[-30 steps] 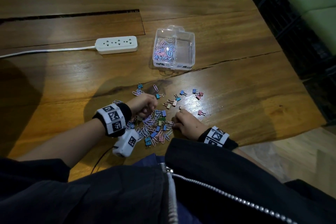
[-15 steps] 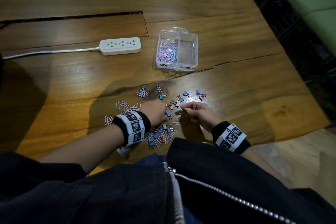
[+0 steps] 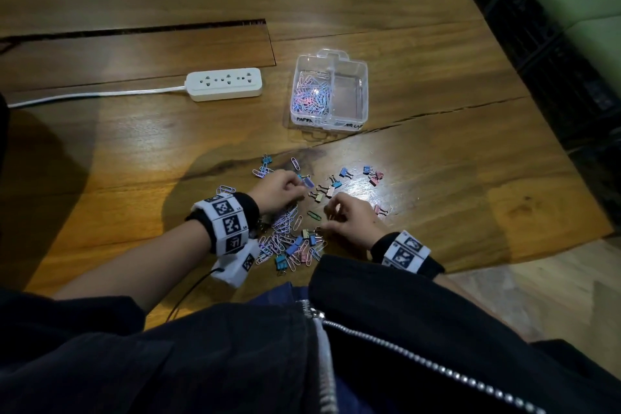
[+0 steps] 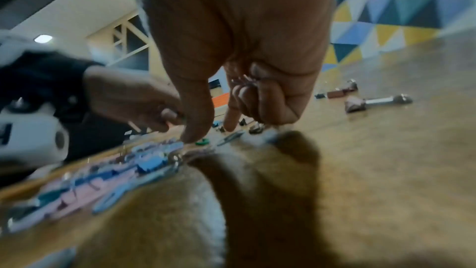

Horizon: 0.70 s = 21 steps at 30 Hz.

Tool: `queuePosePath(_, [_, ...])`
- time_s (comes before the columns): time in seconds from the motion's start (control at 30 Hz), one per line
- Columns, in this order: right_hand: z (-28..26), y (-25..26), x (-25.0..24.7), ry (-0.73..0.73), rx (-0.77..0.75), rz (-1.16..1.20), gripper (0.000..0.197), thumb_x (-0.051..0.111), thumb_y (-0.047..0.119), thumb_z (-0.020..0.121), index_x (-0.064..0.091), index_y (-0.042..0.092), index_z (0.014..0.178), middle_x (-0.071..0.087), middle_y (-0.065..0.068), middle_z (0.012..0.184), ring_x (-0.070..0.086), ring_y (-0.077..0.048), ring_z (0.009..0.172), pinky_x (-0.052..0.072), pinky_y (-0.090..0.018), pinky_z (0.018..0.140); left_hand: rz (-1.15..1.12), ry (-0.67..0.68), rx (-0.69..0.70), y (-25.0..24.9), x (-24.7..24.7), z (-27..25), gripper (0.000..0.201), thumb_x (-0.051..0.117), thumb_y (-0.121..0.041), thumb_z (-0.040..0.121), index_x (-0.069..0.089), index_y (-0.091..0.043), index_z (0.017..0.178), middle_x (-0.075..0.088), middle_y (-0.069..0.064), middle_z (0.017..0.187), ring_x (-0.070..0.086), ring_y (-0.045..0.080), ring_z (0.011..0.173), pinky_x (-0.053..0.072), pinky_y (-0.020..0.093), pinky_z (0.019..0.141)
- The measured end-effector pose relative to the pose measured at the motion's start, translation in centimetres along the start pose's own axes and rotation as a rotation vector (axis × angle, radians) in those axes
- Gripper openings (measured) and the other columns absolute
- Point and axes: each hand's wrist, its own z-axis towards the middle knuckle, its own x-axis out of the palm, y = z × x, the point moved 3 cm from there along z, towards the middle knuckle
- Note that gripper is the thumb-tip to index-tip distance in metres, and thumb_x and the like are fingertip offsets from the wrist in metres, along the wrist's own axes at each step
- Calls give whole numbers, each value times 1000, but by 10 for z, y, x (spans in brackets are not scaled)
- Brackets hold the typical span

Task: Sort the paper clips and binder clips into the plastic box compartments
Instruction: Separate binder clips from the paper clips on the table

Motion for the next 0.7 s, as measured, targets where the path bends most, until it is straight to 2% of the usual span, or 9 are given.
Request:
queuePosePath(0.1, [1,4,1,-34,-86,-161,21,67,18,79,57,13,97,48,6,94,45,-11,88,34,-23,77,-103,-67,-24,-4,-1,6,14,56,-17,89,63,-6,94,45,-5,59,44,0,44,34,12,45])
queuePosePath(0.17, [2,4,0,-49,-104,-193,14,62,18,82,58,11,94,45,5,91,43,-12,87,32,-23,78,-49,-85,-12,-7,1,10,22,57,-17,88,66,-2,101,55,-2,68,50,1,57,39,14,56])
queuePosePath(0.27, [4,4,0,-26,-126,-298,16,58,22,86,56,8,91,43,2,90,42,-14,85,32,-25,76,42,-74,9,-10,5,15,25,56,-19,89,68,-4,105,68,8,102,59,17,90,40,22,77])
queuePosePath(0.33, [5,3,0,2,-134,-340,15,56,25,87,52,10,86,42,1,90,42,-14,83,31,-25,75,27,-77,22,-10,7,17,25,57,-19,89,69,-4,105,68,11,106,59,18,93,41,22,80])
queuePosePath(0.4, [6,1,0,23,-142,-354,16,54,25,88,46,14,80,41,3,87,42,-13,81,32,-24,74,-31,-118,28,-10,5,17,24,58,-18,88,69,-4,104,67,7,100,55,14,86,41,21,76])
queuePosePath(0.5, [5,-3,-3,-5,-120,-217,25,51,21,90,39,21,68,35,13,77,40,-6,73,30,-14,64,-256,-169,2,-5,-4,15,20,58,-16,88,68,-7,102,63,-4,81,54,10,71,45,9,58])
queuePosePath(0.57, [4,-4,-9,-45,-98,-99,29,50,18,91,37,24,66,37,14,76,39,-3,68,28,-10,60,-405,-144,-41,0,-11,12,21,58,-16,88,67,-7,104,63,-5,78,56,8,67,47,10,54])
queuePosePath(0.63, [3,-6,-15,-25,-50,90,24,50,16,91,42,22,68,45,9,74,42,-3,67,33,-13,59,-508,-92,-69,4,-16,10,21,57,-15,88,66,-6,105,64,-3,81,61,6,62,48,15,54])
queuePosePath(0.7, [2,-8,-19,22,-6,364,21,51,12,90,45,18,70,48,4,72,45,-5,64,36,-15,57,-627,-27,-81,6,-19,7,19,56,-14,87,66,-9,103,67,-3,82,63,3,55,47,13,48])
